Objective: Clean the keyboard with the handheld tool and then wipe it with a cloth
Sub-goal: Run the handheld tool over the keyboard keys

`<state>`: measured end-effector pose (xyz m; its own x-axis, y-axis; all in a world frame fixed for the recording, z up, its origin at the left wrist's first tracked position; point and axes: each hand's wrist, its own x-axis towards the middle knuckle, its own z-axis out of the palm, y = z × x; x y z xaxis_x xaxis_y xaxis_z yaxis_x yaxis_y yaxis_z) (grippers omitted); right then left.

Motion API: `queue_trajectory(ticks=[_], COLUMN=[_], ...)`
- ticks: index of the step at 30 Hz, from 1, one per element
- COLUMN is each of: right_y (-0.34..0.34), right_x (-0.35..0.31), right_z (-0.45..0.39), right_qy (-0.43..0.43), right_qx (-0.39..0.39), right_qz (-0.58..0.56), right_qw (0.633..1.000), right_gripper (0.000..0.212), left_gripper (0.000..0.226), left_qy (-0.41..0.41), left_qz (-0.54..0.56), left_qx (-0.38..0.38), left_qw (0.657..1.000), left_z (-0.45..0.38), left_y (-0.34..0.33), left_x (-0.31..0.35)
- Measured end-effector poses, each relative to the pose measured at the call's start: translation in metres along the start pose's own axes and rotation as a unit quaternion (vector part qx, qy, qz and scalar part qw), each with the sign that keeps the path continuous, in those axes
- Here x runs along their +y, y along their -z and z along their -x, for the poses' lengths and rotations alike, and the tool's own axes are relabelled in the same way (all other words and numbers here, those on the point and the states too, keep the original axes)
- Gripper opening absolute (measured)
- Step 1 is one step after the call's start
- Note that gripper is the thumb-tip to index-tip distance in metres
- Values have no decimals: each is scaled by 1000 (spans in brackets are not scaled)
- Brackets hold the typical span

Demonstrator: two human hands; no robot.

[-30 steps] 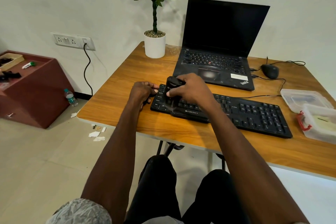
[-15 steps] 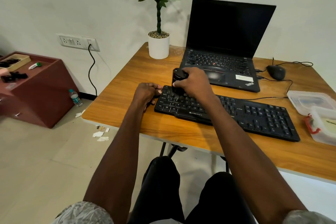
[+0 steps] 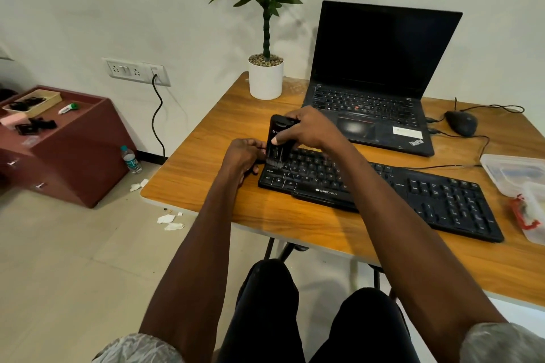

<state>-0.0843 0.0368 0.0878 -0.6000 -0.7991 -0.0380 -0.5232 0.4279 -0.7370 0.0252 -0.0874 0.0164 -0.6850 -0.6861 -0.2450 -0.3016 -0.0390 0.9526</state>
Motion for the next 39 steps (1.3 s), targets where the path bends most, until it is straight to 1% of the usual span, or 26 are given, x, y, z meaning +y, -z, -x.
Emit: queue_trajectory(ticks=[3,4,5,8,9,10,13,14,17,18,19,22,23,24,25,27,28,29,30,32,33,34,36,37,38,39], right_y=[-4,-6,-7,2,6,8,8,7,9,11,13,13,12,12,11,10,12,15,18,24,25,25,22,21,23,26], right_x=[3,2,1,-4,-5,-4,-1,-2,-3,-2,0,7,6,3,1,-1,2,6,11,19,18,17,14,16,19,24], right_z=[-8,-8,-8,-7,-7,-10,-10,-6,5,10,14,23,27,32,35,43,47,51,52,57,60,62,68,71,75,77], right_qy=[22,31,37,23,14,3,-13,-12,-5,-13,-21,-41,-37,-30,-24,-28,-40,-53,-69,-79,-75,-70,-77,-87,-93,-97], right_qx=[119,132,110,-32,-46,-32,76,78,-30,-50,-42,96,122,113,75,-9,-13,13,62,167,185,165,61,36,51,96], right_qz=[48,58,58,18,6,7,80,91,49,20,6,28,49,69,72,24,5,-4,4,69,94,89,-1,-22,-12,13], right_qw=[992,989,991,999,999,999,994,993,998,998,999,994,991,991,994,999,999,998,996,980,975,980,995,995,994,990], right_gripper=[24,24,25,28,30,33,37,33,27,28,29,35,38,39,37,31,28,25,25,26,27,29,33,32,30,28], left_gripper=[21,21,21,19,19,18,18,18,19,20,21,25,25,25,25,27,27,25,25,25,25,25,26,26,27,27], left_qy=[0,1,2,5,7,8,11,10,7,8,7,-2,-3,-4,-3,1,2,1,-3,-9,-12,-12,-15,-18,-20,-22], left_qz=[14,15,14,6,9,13,14,13,2,-5,-12,1,5,6,4,-2,-5,-7,-11,-17,-16,-14,-20,-28,-36,-44], left_qx=[-11,-12,-11,-5,-5,-8,-11,-13,-7,-5,-7,-13,-8,-1,6,24,29,34,40,51,57,64,77,81,87,93], left_qw=[1000,1000,1000,1000,1000,1000,1000,1000,1000,1000,1000,1000,1000,1000,1000,1000,1000,999,999,998,998,998,997,996,995,994], left_z=[0,0,1,0,0,0,3,3,5,6,6,8,8,8,9,11,12,14,15,17,17,17,14,12,11,11], left_y=[-1,-1,-1,0,1,1,0,0,-1,-1,-3,-7,-9,-10,-11,-12,-14,-15,-16,-19,-21,-22,-25,-26,-27,-28], left_x=[-1,-1,-2,-1,0,0,0,0,3,4,5,3,3,3,3,6,7,8,8,8,8,9,8,8,7,7])
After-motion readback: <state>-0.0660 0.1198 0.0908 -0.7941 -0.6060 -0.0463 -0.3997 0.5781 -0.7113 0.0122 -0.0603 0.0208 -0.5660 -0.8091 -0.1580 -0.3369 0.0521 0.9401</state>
